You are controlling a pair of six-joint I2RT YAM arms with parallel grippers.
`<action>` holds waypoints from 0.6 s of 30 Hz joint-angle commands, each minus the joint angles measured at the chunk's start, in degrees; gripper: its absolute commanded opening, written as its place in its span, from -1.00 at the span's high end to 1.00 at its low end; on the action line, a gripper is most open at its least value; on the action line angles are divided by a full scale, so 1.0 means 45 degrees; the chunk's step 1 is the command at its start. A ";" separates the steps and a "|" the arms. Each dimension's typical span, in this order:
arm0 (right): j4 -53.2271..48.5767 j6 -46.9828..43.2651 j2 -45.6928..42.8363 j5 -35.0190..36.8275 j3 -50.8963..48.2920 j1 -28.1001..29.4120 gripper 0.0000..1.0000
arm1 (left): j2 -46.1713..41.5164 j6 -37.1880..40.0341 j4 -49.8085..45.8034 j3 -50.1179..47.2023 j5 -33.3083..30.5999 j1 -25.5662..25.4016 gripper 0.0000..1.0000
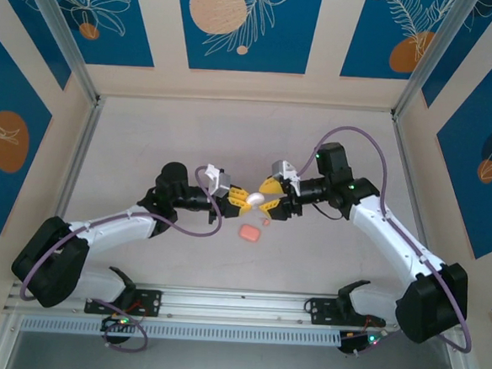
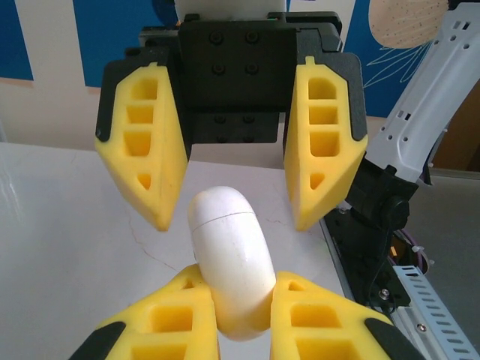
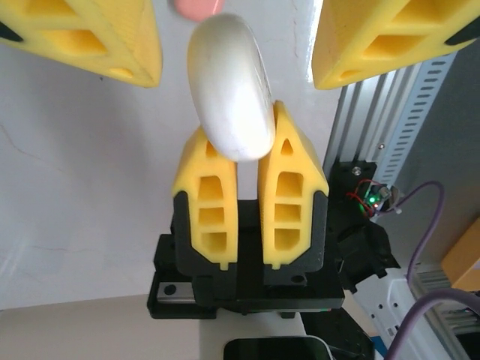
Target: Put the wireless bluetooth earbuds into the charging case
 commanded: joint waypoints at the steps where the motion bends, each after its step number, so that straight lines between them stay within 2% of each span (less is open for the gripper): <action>1: -0.0764 -0.0691 0.0349 -0.0839 0.0583 0.0173 -0.02 | 0.0008 0.0219 0.0545 0.0230 0.0474 0.0107 0.88; 10: -0.1942 -0.1802 0.0680 -0.0914 0.1117 0.0187 0.56 | -0.0050 0.0222 0.0565 0.0185 0.0283 0.0102 0.83; 13: -0.2372 -0.2085 0.0612 -0.0488 0.1300 0.0158 0.70 | -0.0047 0.0340 0.0330 0.0197 0.0110 0.0106 0.68; 15: -0.2612 -0.2262 0.0524 0.0092 0.1405 0.0158 0.73 | -0.0133 0.0650 -0.0272 0.0254 -0.0046 0.0112 0.36; 18: -0.2840 -0.2645 0.0292 0.1749 0.1522 0.0353 0.74 | -0.0470 0.1772 -0.1923 0.0488 -0.0405 0.0106 0.18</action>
